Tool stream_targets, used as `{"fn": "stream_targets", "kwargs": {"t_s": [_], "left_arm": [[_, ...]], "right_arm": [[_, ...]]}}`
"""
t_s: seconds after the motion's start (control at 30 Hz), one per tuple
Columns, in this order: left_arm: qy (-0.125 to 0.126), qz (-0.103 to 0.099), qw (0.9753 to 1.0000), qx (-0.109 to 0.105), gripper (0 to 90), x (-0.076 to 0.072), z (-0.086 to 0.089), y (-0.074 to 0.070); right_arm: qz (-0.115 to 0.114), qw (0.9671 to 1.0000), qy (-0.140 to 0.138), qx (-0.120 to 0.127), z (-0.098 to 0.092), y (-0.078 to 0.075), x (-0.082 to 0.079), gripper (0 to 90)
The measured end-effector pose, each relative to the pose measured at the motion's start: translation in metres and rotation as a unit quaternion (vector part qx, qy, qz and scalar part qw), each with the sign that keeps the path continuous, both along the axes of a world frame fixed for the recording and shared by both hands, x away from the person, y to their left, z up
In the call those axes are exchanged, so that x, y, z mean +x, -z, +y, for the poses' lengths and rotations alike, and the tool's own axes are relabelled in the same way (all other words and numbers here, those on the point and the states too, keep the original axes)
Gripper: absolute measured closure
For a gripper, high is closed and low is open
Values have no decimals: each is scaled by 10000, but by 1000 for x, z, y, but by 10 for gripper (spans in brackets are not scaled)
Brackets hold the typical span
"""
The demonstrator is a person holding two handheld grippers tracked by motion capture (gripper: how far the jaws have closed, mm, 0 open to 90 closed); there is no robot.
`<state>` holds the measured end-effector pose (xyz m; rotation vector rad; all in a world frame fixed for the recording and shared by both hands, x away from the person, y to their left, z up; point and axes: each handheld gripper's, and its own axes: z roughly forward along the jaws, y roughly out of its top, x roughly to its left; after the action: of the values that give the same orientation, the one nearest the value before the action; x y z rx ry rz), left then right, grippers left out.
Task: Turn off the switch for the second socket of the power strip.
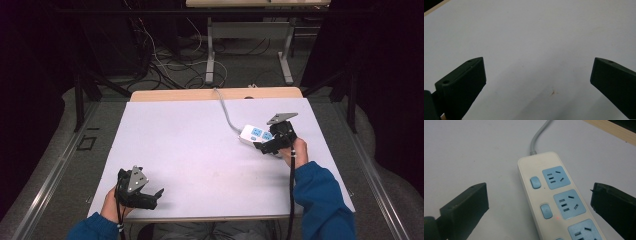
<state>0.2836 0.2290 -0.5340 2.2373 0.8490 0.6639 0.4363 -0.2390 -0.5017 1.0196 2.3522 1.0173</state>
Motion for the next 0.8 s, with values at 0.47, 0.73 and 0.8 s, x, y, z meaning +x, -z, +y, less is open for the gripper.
{"fn": "stream_targets", "kwargs": {"t_s": [0.47,0.73,0.8], "left_arm": [[9,-6,10000,-14,1,0,-1,0],[11,-9,10000,-12,1,0,-1,0],[10,-13,10000,-12,1,0,-1,0]], "right_arm": [[63,9996,227,120,-8,3,16,0],[101,9995,288,106,-9,7,24,0],[125,9995,286,85,-9,7,25,2]]}}
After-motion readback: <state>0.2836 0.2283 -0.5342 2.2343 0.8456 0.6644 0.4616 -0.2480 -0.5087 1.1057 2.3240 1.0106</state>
